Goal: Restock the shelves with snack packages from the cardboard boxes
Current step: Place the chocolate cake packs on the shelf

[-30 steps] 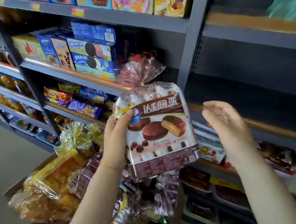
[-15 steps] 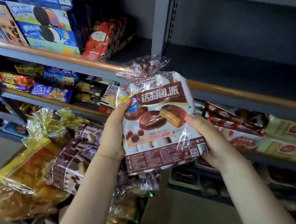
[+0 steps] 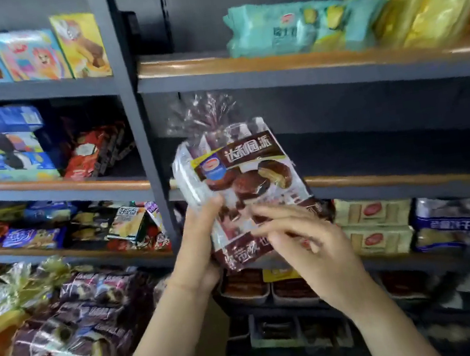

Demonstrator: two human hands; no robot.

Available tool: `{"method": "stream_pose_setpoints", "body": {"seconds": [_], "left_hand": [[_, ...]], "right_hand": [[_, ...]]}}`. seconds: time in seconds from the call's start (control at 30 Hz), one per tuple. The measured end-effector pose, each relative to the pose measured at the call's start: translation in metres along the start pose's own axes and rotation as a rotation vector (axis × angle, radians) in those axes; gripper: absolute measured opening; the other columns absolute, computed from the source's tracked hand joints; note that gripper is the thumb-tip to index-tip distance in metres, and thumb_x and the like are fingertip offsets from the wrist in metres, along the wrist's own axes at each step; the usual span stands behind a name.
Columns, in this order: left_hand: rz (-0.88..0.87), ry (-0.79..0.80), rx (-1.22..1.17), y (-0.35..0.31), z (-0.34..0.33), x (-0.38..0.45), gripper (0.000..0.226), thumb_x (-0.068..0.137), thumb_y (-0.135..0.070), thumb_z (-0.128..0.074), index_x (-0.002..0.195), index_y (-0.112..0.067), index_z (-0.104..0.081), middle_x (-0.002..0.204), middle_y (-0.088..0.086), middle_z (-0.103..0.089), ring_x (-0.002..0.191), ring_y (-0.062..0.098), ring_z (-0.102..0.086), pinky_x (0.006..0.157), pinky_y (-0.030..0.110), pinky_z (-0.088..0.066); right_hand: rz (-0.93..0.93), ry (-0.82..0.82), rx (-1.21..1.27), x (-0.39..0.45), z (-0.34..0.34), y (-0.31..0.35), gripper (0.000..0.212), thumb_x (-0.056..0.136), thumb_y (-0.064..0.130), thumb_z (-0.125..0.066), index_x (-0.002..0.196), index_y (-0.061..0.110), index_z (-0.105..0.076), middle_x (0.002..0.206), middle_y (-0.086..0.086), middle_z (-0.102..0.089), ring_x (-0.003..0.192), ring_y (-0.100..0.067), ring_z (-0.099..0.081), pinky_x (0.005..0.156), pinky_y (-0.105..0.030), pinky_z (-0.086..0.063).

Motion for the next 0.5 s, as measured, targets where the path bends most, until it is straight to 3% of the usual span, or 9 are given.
{"method": "stream_pose_setpoints", "body": {"seconds": [0.1,0.2,0.23,0.3,0.37,0.43,0.5], "left_hand": [[0.174,-0.02,-0.133,0.045,-0.057,-0.022,0.037,0.092,-0.037,-0.059,0.115,-0.01,-0.068,0.102,0.015,-0.077,0.083,0.028,-0.076,0.07,0.042,-0.064],[0.229,0.076,-0.137,0.088,-0.146,-0.044,0.041,0.076,-0.044,-0.067,0.098,-0.012,-0.078,0.099,0.015,-0.078,0.081,0.028,-0.076,0.065,0.04,-0.063],[0.243,0.118,-0.131,0.106,-0.18,-0.049,0.039,0.077,-0.042,-0.064,0.097,-0.012,-0.079,0.097,0.014,-0.078,0.081,0.028,-0.076,0.064,0.04,-0.063],[0.288,0.192,-0.11,0.143,-0.247,-0.06,0.038,0.081,-0.037,-0.058,0.106,-0.011,-0.072,0.096,0.014,-0.078,0.08,0.028,-0.076,0.065,0.041,-0.064],[0.354,0.285,-0.081,0.187,-0.311,-0.072,0.05,0.073,-0.04,-0.075,0.113,-0.01,-0.068,0.102,0.016,-0.077,0.084,0.03,-0.076,0.067,0.044,-0.064],[0.438,0.385,-0.042,0.229,-0.373,-0.086,0.067,0.068,-0.044,-0.085,0.123,-0.01,-0.066,0.112,0.018,-0.075,0.092,0.033,-0.075,0.07,0.046,-0.063],[0.512,0.427,0.021,0.273,-0.426,-0.092,0.053,0.086,-0.045,-0.069,0.126,-0.011,-0.065,0.113,0.018,-0.074,0.094,0.032,-0.075,0.072,0.044,-0.063]], "right_hand": [[-0.015,-0.411,-0.087,-0.046,0.136,-0.01,0.025,0.091,0.035,-0.06,0.114,0.035,-0.069,0.13,0.025,-0.058,0.131,-0.001,-0.047,0.109,-0.031,-0.039],[-0.261,-0.506,0.038,-0.094,0.238,-0.049,0.034,0.093,0.033,-0.067,0.125,0.038,-0.058,0.131,0.021,-0.057,0.113,0.011,-0.055,0.087,-0.012,-0.048],[-0.344,-0.481,0.181,-0.108,0.259,-0.065,0.038,0.09,0.036,-0.07,0.125,0.038,-0.057,0.129,0.014,-0.061,0.109,0.004,-0.062,0.079,-0.013,-0.05],[-0.463,-0.452,0.381,-0.143,0.298,-0.089,0.045,0.083,0.044,-0.075,0.123,0.037,-0.057,0.124,0.004,-0.067,0.106,-0.009,-0.068,0.082,-0.026,-0.053],[-0.528,-0.463,0.397,-0.183,0.344,-0.107,0.046,0.084,0.042,-0.073,0.126,0.037,-0.056,0.119,0.004,-0.072,0.106,-0.014,-0.07,0.091,-0.038,-0.053],[-0.567,-0.549,0.423,-0.224,0.395,-0.121,0.054,0.08,0.04,-0.073,0.131,0.033,-0.055,0.117,0.004,-0.073,0.106,-0.018,-0.071,0.094,-0.042,-0.053],[-0.591,-0.668,0.462,-0.262,0.448,-0.135,0.05,0.083,0.037,-0.072,0.13,0.026,-0.058,0.117,-0.001,-0.073,0.105,-0.021,-0.071,0.091,-0.042,-0.055]]}}
Point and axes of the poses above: each hand's wrist, its own x-axis towards the middle knuckle, its own z-axis out of the back of the hand, y = z × x, the point moved 10 cm from there along x, towards the middle knuckle
